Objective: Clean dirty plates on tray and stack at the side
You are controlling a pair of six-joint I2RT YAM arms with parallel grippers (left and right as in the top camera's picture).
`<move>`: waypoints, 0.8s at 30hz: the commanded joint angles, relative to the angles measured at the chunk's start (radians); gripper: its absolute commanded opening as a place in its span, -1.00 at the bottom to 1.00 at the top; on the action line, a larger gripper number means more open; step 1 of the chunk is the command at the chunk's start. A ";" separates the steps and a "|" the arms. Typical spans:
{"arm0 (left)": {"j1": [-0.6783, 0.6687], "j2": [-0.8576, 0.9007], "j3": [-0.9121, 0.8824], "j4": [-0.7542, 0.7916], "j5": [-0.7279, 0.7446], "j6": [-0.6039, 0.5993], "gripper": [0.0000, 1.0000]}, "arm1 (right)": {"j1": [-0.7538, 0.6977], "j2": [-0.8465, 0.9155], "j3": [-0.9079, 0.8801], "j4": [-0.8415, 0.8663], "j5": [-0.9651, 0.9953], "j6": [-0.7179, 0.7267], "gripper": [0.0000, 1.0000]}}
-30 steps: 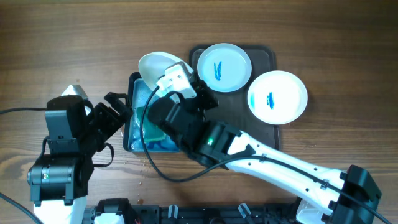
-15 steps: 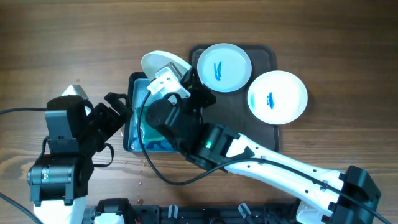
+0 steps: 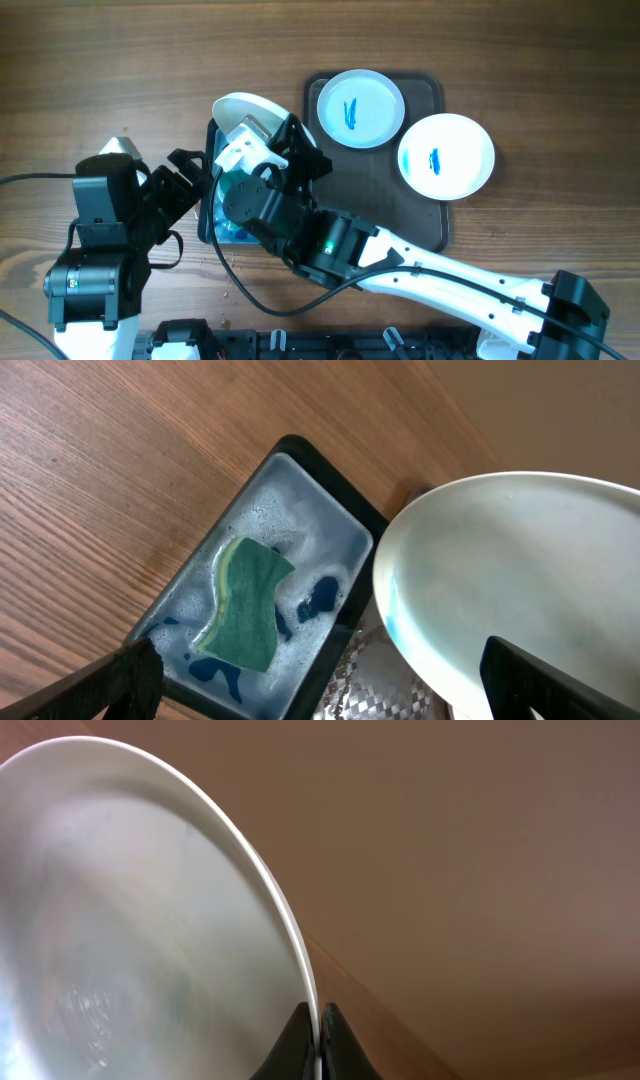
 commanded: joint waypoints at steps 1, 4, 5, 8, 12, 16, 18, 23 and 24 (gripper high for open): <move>0.008 -0.005 0.011 0.001 0.008 0.016 1.00 | 0.005 0.012 0.021 0.009 0.043 -0.021 -0.91; 0.008 -0.005 0.011 0.001 0.008 0.016 1.00 | 0.005 0.012 0.021 0.008 0.059 -0.021 -0.91; 0.008 -0.005 0.011 0.001 0.008 0.016 1.00 | 0.005 0.012 0.021 0.009 0.059 -0.020 -0.91; 0.008 -0.005 0.011 0.001 0.008 0.016 1.00 | 0.005 0.012 0.021 0.008 0.059 -0.021 -0.91; 0.008 -0.005 0.011 0.001 0.008 0.016 1.00 | 0.005 0.012 0.021 0.008 0.059 -0.021 -0.91; 0.008 -0.005 0.011 0.001 0.008 0.016 1.00 | 0.005 0.012 0.021 0.009 0.059 -0.020 -0.91; 0.008 -0.005 0.011 0.001 0.008 0.016 1.00 | 0.005 0.012 0.021 0.009 0.059 -0.019 -0.91; 0.008 -0.005 0.011 0.001 0.008 0.016 1.00 | 0.004 0.012 0.021 0.009 0.059 -0.019 -0.91; 0.008 -0.005 0.011 0.001 0.008 0.016 1.00 | 0.004 0.012 0.021 0.009 0.059 -0.020 -0.91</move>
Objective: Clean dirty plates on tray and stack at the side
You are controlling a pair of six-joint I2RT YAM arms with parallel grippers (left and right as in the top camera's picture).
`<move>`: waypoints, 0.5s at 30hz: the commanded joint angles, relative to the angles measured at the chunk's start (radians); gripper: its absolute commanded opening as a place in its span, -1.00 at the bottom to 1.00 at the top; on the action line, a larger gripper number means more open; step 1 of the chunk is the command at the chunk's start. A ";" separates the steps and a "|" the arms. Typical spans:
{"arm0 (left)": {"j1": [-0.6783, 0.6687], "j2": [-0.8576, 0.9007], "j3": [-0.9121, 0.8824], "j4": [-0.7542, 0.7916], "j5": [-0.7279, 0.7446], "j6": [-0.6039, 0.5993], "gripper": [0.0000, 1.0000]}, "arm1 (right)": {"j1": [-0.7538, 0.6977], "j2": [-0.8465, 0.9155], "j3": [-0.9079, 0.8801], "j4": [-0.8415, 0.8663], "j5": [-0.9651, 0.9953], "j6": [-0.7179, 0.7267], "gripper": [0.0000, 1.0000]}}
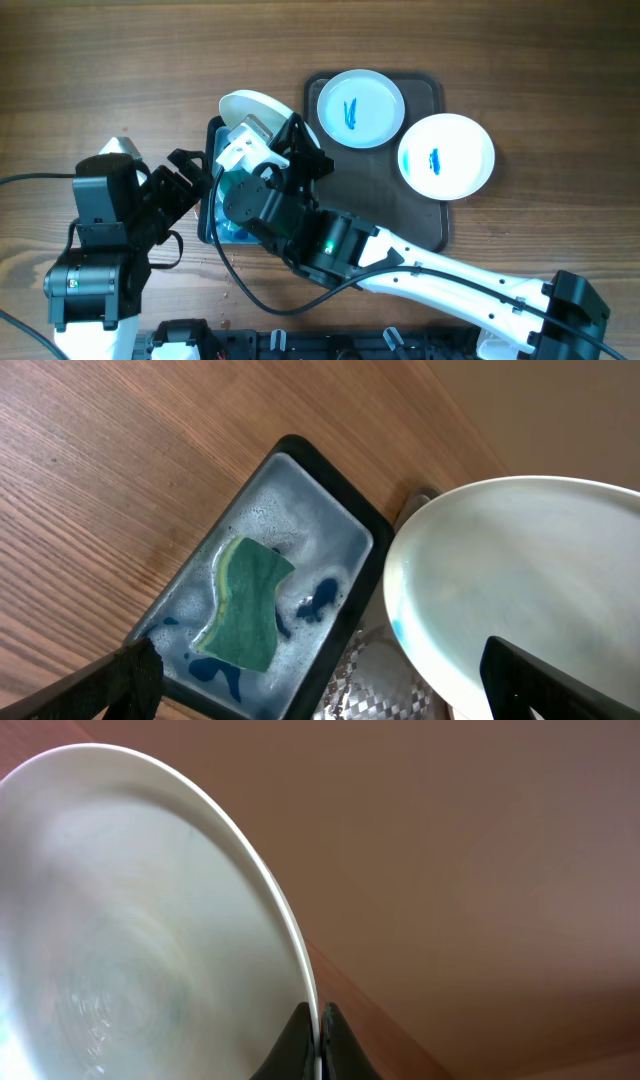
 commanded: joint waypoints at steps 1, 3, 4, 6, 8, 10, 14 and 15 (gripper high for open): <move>0.008 -0.005 0.011 0.002 0.008 0.016 1.00 | 0.004 0.012 0.021 0.009 0.029 -0.003 -0.91; 0.008 -0.005 0.011 0.001 0.008 0.016 1.00 | 0.004 0.012 0.021 0.009 0.029 -0.005 -0.92; 0.008 -0.005 0.011 0.001 0.008 0.016 1.00 | 0.004 0.012 0.021 0.009 0.029 -0.012 -0.91; 0.008 -0.005 0.011 0.001 0.008 0.016 1.00 | 0.002 0.012 0.021 0.041 0.057 -0.072 -0.91; 0.008 -0.005 0.011 0.001 0.008 0.016 1.00 | -0.002 0.012 0.021 0.148 0.099 -0.098 -0.91; 0.008 -0.005 0.011 0.001 0.008 0.015 1.00 | 0.006 0.012 0.021 0.187 0.101 -0.204 -0.91; 0.008 -0.005 0.011 0.001 0.008 0.015 1.00 | 0.011 0.012 0.021 0.294 0.122 -0.317 -0.91; 0.008 -0.005 0.011 0.001 0.008 0.016 1.00 | 0.012 0.012 0.021 0.299 0.123 -0.334 -0.91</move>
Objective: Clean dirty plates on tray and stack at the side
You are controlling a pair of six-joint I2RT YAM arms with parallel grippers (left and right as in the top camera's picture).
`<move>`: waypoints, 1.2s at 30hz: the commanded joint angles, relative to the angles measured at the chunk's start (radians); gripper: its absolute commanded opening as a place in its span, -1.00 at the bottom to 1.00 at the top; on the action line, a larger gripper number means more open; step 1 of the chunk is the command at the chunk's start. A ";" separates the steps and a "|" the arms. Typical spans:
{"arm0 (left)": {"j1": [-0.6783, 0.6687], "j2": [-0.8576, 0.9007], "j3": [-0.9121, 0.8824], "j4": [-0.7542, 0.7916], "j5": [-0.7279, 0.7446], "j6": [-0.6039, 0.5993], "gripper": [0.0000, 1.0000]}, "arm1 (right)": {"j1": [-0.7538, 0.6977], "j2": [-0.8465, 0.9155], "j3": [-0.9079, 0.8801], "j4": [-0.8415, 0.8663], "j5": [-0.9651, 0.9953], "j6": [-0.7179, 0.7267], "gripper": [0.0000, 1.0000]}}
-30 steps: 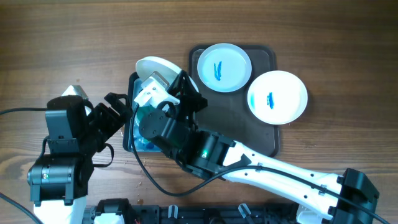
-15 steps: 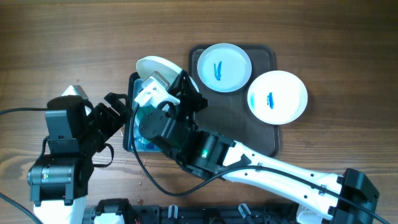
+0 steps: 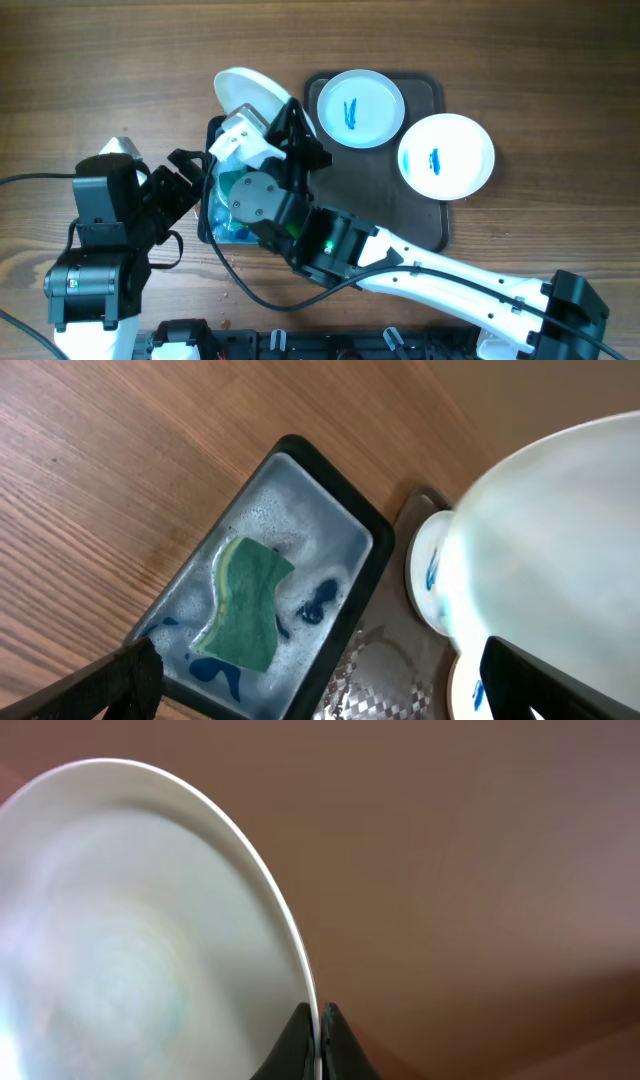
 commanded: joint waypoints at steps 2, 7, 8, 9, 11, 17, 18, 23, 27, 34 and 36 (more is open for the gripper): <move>0.008 -0.005 0.011 0.002 0.008 0.015 1.00 | 0.011 0.010 0.019 0.030 0.047 -0.133 -0.91; 0.008 -0.005 0.011 0.002 0.008 0.016 1.00 | 0.011 0.010 0.017 0.029 0.067 -0.109 -0.91; 0.008 -0.005 0.011 0.002 0.008 0.016 1.00 | 0.011 0.010 0.017 0.028 0.080 -0.063 -0.92; 0.008 -0.005 0.011 0.002 0.008 0.016 1.00 | 0.009 0.010 0.016 0.016 0.092 0.003 -0.91; 0.008 -0.005 0.011 0.002 0.008 0.016 1.00 | -0.004 0.010 0.016 -0.060 0.094 0.154 -0.91; 0.008 -0.005 0.011 0.002 0.008 0.015 1.00 | -0.131 0.010 0.017 -0.545 -0.269 0.727 -0.92; 0.008 -0.005 0.011 0.002 0.008 0.016 1.00 | -0.167 0.010 0.017 -0.615 -0.401 0.812 -0.92; 0.008 -0.005 0.011 0.002 0.008 0.016 1.00 | -0.410 -0.006 0.017 -0.719 -1.131 1.010 -0.92; 0.008 -0.005 0.011 0.002 0.008 0.016 1.00 | -0.598 -0.064 0.018 -0.697 -1.506 1.052 -0.91; 0.008 -0.005 0.011 0.002 0.008 0.016 1.00 | -1.049 -0.249 0.018 -0.793 -1.651 1.138 -0.92; 0.008 -0.005 0.011 0.002 0.008 0.015 1.00 | -1.193 -0.271 0.018 -0.859 -1.633 1.139 -0.91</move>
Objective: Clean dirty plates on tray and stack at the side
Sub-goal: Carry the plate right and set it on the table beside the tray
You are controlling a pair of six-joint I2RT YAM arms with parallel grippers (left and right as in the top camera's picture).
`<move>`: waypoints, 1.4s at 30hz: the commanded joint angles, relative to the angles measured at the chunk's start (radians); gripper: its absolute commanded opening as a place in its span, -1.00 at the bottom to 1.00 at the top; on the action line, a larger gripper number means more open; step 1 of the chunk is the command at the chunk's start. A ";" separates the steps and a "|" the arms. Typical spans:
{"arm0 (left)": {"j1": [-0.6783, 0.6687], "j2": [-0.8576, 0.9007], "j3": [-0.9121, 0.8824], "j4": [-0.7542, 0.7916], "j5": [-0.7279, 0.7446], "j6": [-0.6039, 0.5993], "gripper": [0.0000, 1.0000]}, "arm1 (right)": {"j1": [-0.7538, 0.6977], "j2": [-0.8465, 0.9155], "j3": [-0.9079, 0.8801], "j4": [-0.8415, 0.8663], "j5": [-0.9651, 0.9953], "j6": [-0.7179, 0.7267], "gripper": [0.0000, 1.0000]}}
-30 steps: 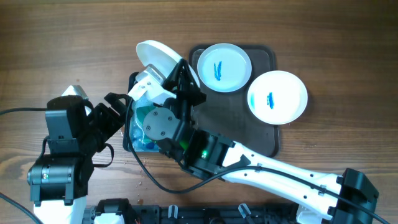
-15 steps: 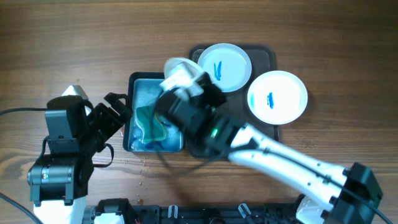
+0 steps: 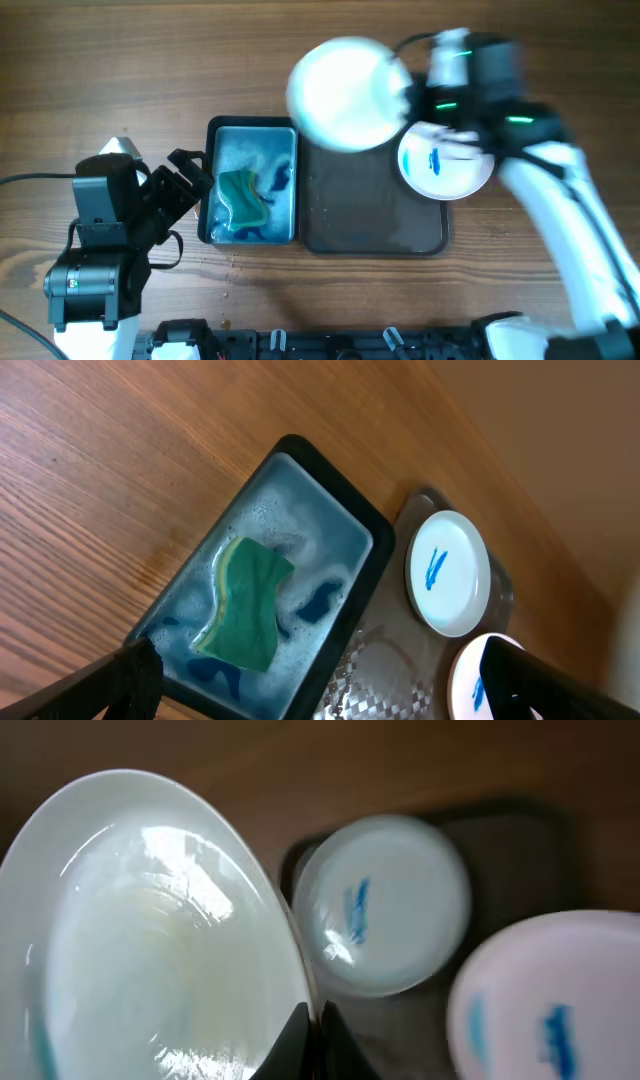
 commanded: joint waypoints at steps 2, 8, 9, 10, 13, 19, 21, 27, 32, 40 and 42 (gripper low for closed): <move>0.008 -0.005 0.011 0.002 0.008 0.015 1.00 | -0.308 -0.068 0.006 -0.142 -0.050 0.054 -0.92; 0.008 -0.005 0.011 0.002 0.008 0.016 1.00 | -0.625 0.016 0.004 -0.266 0.241 0.054 -0.91; 0.008 -0.005 0.011 0.002 0.008 0.015 1.00 | -0.660 0.035 0.004 -0.267 0.271 0.054 -0.91; 0.008 -0.005 0.011 0.002 0.008 0.015 1.00 | -0.698 0.059 0.004 -0.268 0.300 0.056 -0.91; 0.008 -0.005 0.011 0.002 0.008 0.015 1.00 | -0.755 0.117 0.004 -0.266 0.340 0.079 -0.91; 0.008 -0.005 0.011 0.002 0.008 0.015 1.00 | -0.782 0.271 0.004 -0.275 0.472 0.064 -0.91; 0.008 -0.005 0.011 0.002 0.008 0.016 1.00 | -0.779 0.316 0.004 -0.285 0.475 0.040 -0.91; 0.008 -0.005 0.011 0.002 0.008 0.015 1.00 | -0.694 0.401 -0.031 -0.318 0.475 0.025 -0.91; 0.008 -0.005 0.011 0.002 0.008 0.015 1.00 | -0.581 0.401 -0.111 -0.321 0.533 0.039 -0.91; 0.008 -0.005 0.011 0.002 0.008 0.015 1.00 | -0.492 0.347 -0.124 -0.381 0.614 0.050 -0.71; 0.008 -0.005 0.011 0.002 0.008 0.016 1.00 | -0.470 0.300 -0.124 -0.380 0.587 0.043 -0.63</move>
